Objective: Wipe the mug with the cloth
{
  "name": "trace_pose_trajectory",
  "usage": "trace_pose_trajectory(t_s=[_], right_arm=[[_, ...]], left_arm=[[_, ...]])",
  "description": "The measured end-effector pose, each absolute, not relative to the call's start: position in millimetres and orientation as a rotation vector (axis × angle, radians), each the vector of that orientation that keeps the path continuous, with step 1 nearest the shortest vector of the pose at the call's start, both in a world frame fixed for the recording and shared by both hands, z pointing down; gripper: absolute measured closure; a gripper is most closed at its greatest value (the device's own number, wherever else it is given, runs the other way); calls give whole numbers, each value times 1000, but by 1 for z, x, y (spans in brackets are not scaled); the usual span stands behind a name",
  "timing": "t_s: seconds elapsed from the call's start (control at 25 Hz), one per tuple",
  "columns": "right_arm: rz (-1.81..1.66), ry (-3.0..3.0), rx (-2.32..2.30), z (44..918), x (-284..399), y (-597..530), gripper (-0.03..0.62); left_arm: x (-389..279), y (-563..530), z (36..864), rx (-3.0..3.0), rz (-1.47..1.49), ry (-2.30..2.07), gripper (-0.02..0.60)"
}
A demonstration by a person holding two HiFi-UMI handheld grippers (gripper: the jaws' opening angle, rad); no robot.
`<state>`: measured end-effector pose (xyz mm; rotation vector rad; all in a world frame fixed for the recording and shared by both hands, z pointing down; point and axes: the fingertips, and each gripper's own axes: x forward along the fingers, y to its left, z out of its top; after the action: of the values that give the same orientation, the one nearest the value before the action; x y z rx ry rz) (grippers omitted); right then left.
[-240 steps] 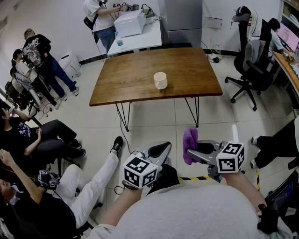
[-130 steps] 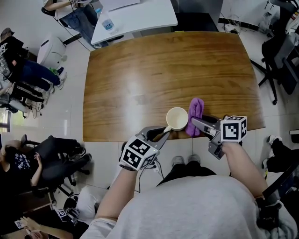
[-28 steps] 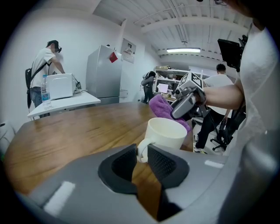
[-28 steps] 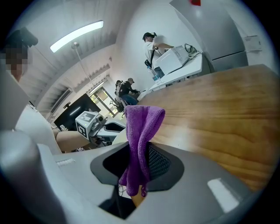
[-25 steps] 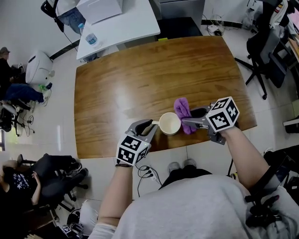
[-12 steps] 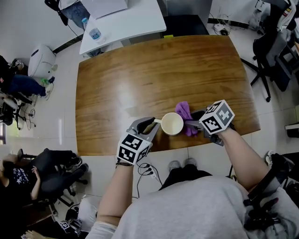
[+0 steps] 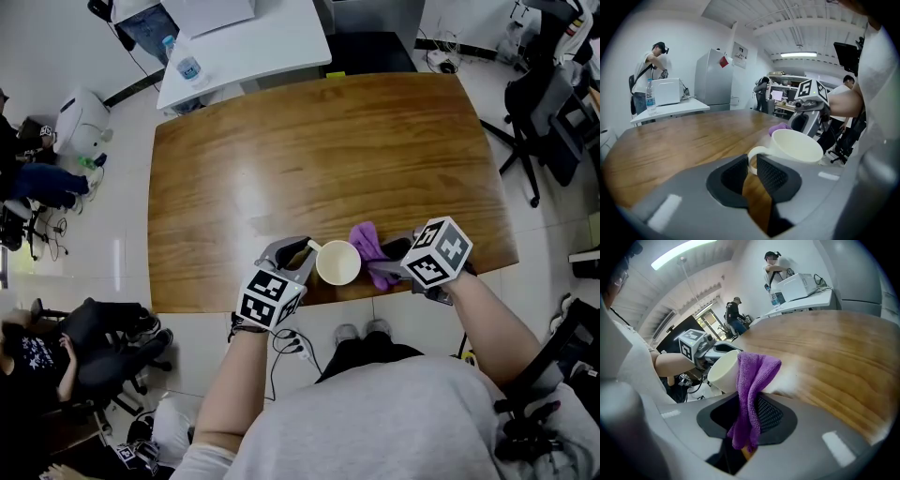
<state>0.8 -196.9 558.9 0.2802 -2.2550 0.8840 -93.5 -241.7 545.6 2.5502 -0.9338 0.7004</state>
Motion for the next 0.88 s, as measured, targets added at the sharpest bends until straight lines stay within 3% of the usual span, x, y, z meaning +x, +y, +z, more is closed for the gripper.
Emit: trace_pose_trajectory(t_s=[0.32,0.6,0.88], right_arm=[[839,-2276,303,544,16,-213,485],[667,-2451,301,503,-16,-254,485],[612,-2350,161,542,-35,-254,485]], left_arm=[[-87,-245,545,2556,675,-915,551],[-79,-246,542,2527,638,-913,549],[-77,-253,546,2516,623,-923,546]])
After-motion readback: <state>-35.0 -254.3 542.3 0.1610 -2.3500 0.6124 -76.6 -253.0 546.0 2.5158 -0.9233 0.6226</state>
